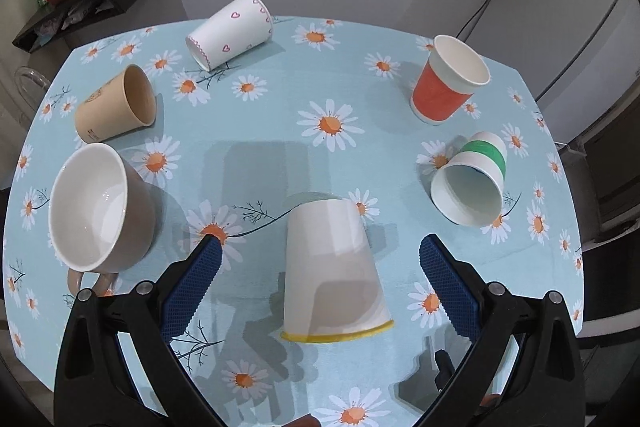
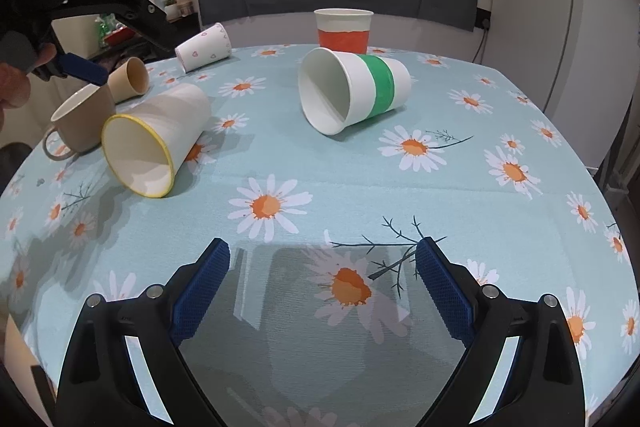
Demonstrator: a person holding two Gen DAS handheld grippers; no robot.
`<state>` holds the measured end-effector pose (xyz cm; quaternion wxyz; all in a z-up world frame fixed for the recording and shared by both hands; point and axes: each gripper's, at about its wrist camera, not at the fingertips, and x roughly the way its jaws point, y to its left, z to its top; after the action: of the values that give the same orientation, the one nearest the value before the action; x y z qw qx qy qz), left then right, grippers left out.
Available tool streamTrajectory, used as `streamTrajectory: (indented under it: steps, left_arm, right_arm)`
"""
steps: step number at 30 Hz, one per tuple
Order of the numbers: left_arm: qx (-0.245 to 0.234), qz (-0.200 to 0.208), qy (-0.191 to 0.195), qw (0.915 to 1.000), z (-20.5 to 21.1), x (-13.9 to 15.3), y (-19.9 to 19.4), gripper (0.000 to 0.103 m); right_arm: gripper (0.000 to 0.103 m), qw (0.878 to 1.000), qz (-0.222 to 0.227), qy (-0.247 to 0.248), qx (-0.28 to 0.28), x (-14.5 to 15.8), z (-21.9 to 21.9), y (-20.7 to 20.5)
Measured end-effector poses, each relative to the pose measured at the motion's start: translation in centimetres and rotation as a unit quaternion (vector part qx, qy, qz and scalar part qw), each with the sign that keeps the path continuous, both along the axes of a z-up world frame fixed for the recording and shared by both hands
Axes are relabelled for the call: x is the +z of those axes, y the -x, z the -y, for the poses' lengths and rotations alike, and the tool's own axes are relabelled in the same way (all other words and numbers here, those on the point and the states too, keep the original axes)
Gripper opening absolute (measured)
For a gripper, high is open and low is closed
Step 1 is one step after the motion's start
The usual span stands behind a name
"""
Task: Flip cup upside down
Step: 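Close the left gripper around the cup's body, then rotate the cup with the left gripper so its rim faces the table, lower it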
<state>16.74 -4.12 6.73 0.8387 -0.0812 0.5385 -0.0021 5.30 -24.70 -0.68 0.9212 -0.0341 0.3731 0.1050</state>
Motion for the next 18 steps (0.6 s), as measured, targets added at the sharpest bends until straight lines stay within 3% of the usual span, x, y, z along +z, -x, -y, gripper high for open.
streamTrajectory:
  steps: [11, 14, 16, 18]
  left_arm:
    - [-0.001, -0.1, -0.009, 0.995, 0.6, -3.8, -3.6, 0.094]
    - [-0.013, -0.136, 0.005, 0.9906, 0.7, -5.0, -4.5, 0.08]
    - [-0.015, -0.156, 0.005, 0.9877, 0.6, -5.7, -4.9, 0.062]
    - [-0.015, -0.149, 0.007, 0.9887, 0.3, -5.6, -4.8, 0.061]
  right_arm:
    - [0.09, 1.0, -0.007, -0.029, -0.002, 0.0, 0.7, -0.3]
    - [0.09, 0.999, -0.003, -0.032, -0.003, 0.1, 0.8, -0.3]
    - [0.09, 0.999, -0.003, -0.033, -0.003, 0.1, 0.8, -0.3]
    - [0.09, 0.999, -0.004, -0.036, -0.003, 0.0, 0.9, -0.3]
